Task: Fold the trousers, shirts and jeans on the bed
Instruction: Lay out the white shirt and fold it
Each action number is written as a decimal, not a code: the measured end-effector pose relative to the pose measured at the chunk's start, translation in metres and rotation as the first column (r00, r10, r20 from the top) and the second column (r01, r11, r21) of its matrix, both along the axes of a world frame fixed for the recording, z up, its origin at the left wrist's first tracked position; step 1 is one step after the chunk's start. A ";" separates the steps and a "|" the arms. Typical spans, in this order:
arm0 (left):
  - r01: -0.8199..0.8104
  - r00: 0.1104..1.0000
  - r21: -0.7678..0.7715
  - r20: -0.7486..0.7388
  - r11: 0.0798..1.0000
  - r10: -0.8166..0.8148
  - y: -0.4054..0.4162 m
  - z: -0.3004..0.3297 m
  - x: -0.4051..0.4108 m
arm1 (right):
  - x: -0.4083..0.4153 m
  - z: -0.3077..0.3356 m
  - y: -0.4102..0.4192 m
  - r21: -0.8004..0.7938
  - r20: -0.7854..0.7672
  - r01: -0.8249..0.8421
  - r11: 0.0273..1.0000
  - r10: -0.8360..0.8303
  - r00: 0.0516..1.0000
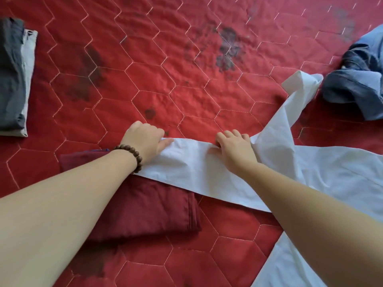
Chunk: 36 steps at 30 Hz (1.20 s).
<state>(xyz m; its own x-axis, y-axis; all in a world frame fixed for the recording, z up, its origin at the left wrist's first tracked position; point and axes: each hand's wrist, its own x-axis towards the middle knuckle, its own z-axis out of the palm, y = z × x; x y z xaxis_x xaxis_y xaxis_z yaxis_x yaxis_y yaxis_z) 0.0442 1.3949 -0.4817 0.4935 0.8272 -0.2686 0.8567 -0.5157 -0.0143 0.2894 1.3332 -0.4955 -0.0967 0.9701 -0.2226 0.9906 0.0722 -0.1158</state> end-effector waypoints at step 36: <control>-0.383 0.913 0.021 0.162 0.924 0.374 -0.097 -0.019 0.026 | 0.053 0.023 -0.025 0.258 -0.423 0.666 0.700 -0.538 0.729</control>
